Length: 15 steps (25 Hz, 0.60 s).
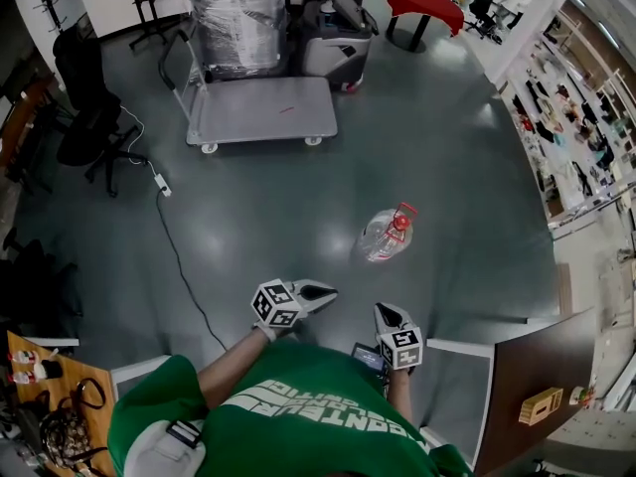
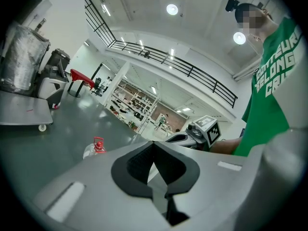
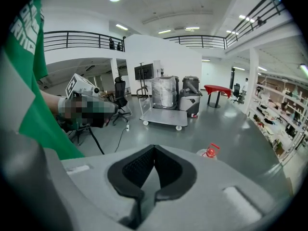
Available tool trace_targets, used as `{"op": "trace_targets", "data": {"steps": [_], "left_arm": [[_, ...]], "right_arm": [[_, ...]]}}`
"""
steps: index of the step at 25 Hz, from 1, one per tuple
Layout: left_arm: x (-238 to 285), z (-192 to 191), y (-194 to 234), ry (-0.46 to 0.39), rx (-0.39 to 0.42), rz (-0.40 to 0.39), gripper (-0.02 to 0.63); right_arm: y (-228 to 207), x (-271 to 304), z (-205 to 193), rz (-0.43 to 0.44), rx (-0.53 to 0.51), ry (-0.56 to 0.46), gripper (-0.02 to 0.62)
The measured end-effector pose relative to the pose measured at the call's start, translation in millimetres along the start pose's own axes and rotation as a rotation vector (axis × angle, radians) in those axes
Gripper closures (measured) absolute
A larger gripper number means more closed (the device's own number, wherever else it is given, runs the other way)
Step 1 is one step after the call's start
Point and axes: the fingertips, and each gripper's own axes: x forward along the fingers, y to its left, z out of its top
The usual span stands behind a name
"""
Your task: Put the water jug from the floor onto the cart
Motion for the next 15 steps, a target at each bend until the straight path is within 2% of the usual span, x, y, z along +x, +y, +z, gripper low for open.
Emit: {"op": "trace_targets", "data": {"steps": [5, 11, 15], "left_arm": [[-9, 4, 7, -0.014, -0.001, -0.009, 0.597], [-20, -4, 14, -0.015, -0.02, -0.005, 0.597], [-17, -5, 16, -0.015, -0.022, 0.013, 0.597]], "right_arm": [[5, 2, 8, -0.009, -0.024, 0.022, 0.601], [27, 12, -3, 0.033, -0.098, 0.095, 0.601], [25, 19, -6, 0.066, -0.098, 0.109, 0.603]]}}
